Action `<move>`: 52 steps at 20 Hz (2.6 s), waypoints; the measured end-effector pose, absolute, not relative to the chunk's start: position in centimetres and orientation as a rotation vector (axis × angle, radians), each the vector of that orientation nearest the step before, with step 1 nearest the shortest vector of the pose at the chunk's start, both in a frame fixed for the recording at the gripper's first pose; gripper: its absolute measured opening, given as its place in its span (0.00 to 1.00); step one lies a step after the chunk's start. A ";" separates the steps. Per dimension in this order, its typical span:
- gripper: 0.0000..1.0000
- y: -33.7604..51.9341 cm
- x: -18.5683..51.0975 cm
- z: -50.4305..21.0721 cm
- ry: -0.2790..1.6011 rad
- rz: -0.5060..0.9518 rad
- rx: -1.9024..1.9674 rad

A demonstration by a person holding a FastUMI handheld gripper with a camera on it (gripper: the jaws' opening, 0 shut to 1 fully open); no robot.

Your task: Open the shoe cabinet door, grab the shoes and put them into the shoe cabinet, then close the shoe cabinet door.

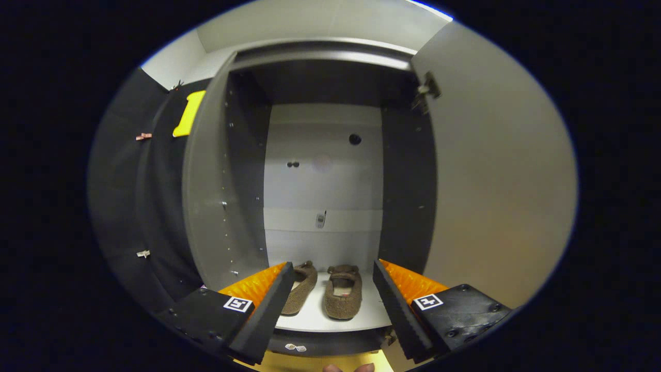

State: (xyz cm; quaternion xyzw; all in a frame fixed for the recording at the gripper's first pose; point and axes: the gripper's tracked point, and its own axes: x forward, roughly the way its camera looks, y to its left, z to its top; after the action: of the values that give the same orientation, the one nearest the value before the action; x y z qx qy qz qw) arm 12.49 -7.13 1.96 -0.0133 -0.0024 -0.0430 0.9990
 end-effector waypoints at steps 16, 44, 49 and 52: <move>0.97 -12.4 -11.3 6.1 0.053 0.017 0.017; 0.97 -34.5 -12.3 4.2 0.152 -0.351 0.085; 0.98 -31.8 -12.6 4.2 0.158 -0.340 0.087; 0.98 -29.0 -12.7 4.0 0.157 -0.325 0.080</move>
State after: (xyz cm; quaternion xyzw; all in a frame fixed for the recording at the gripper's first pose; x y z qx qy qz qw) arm -12.71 -29.04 4.04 0.0399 0.0780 -0.1616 0.9830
